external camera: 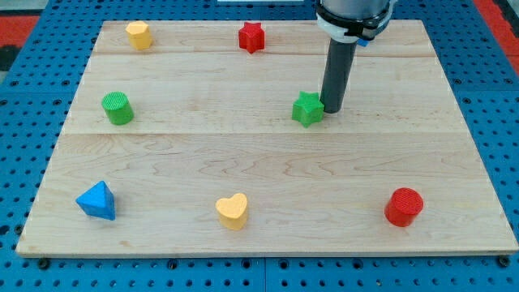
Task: Move the blue cube to the top center
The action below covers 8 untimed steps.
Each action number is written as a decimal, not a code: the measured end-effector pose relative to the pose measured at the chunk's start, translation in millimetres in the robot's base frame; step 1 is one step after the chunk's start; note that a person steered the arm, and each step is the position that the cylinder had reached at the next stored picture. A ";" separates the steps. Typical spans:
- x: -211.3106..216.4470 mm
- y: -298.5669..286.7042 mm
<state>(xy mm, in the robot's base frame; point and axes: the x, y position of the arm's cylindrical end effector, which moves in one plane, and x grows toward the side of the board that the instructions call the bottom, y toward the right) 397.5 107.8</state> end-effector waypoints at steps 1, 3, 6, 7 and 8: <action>13.2 33.4; -90.5 128.8; -190.8 133.2; -190.8 132.9; -189.5 127.2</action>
<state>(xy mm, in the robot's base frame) 208.0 235.0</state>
